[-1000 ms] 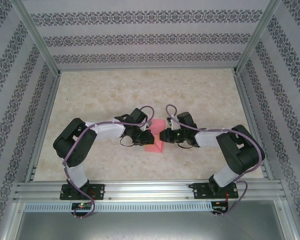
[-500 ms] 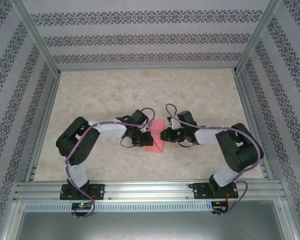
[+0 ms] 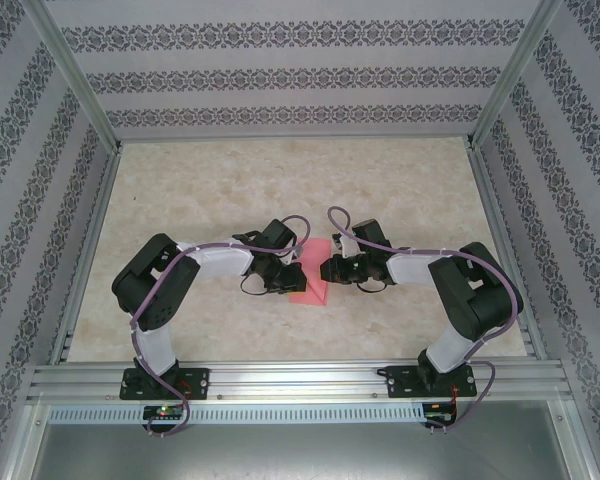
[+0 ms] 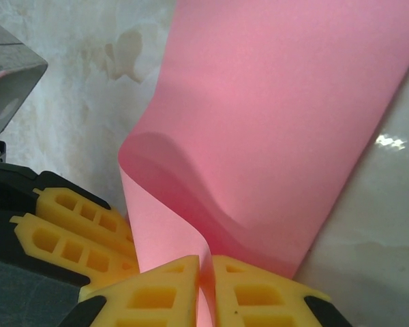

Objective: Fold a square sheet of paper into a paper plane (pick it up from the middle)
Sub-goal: Fold the triangle a second time at the center of the table.

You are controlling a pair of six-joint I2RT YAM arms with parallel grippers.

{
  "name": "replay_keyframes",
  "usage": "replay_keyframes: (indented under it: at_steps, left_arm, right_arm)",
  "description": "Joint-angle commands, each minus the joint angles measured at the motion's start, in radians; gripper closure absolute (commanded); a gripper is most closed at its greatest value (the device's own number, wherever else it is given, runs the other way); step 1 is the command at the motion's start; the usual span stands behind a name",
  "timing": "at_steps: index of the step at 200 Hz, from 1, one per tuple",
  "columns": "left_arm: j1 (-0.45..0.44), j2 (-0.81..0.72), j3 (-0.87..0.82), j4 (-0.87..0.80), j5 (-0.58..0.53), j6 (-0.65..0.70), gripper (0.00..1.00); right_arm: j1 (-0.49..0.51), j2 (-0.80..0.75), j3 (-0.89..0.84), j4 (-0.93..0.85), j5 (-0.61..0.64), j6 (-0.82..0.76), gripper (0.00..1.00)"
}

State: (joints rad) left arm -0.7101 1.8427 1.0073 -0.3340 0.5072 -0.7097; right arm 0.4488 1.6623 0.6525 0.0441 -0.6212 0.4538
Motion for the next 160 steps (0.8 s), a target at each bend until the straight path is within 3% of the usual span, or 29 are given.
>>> replay_keyframes:
  at_steps: [1,160]
  left_arm:
    - [-0.017,0.02,0.024,-0.028,-0.019,0.028,0.83]
    - [-0.025,0.023,0.028,-0.037,-0.025,0.032,0.83]
  right_arm:
    - [-0.007,0.024,0.023,-0.013,0.026,-0.033,0.86]
    - [0.007,0.033,0.055,-0.044,0.063,-0.089,0.86]
